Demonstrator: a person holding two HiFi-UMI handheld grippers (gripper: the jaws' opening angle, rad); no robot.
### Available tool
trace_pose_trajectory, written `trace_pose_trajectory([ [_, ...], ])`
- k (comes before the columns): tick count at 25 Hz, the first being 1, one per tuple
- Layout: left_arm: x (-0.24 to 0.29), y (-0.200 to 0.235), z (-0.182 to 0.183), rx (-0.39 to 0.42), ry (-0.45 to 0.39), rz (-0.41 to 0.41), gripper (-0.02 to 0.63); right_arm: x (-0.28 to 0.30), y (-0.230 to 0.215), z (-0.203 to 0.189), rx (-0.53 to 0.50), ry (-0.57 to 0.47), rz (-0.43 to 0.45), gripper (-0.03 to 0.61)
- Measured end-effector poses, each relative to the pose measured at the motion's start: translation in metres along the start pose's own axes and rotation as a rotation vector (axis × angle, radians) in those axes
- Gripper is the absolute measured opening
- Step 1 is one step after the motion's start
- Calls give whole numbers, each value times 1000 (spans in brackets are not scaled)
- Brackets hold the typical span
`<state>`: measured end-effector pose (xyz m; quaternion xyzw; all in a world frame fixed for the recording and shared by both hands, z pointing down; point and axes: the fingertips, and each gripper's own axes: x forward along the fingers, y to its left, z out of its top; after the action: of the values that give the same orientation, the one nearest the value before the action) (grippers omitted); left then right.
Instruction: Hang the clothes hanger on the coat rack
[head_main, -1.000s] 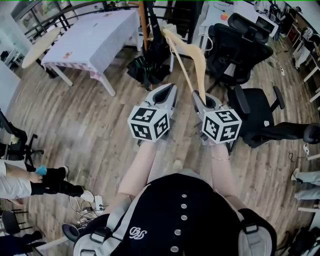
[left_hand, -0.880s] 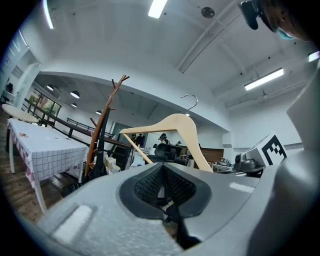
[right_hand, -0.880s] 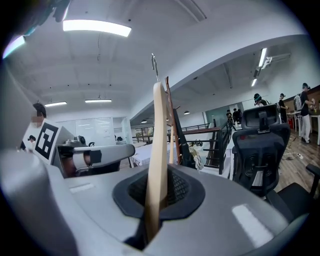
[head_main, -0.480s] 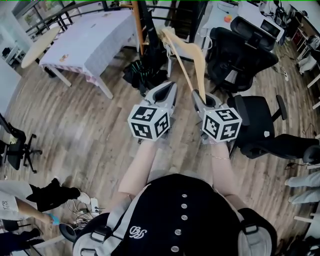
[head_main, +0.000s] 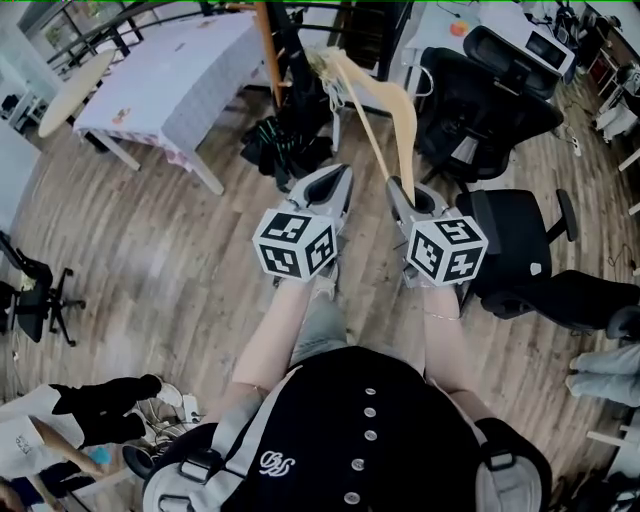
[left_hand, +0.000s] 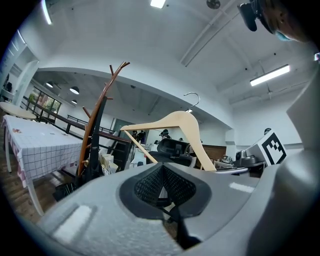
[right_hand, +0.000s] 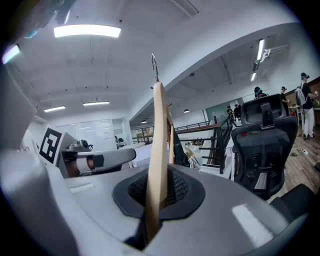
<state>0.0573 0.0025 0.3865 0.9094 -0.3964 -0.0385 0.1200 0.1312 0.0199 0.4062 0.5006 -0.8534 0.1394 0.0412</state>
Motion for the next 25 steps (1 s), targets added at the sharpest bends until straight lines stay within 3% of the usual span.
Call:
trace_pose_trajectory([
  [18, 123, 125, 47, 10, -24, 1, -2, 161, -74, 55, -10, 1, -10, -5],
  [25, 153, 184, 73, 20, -29, -8, -2, 233, -82, 82, -23, -6, 13, -4],
])
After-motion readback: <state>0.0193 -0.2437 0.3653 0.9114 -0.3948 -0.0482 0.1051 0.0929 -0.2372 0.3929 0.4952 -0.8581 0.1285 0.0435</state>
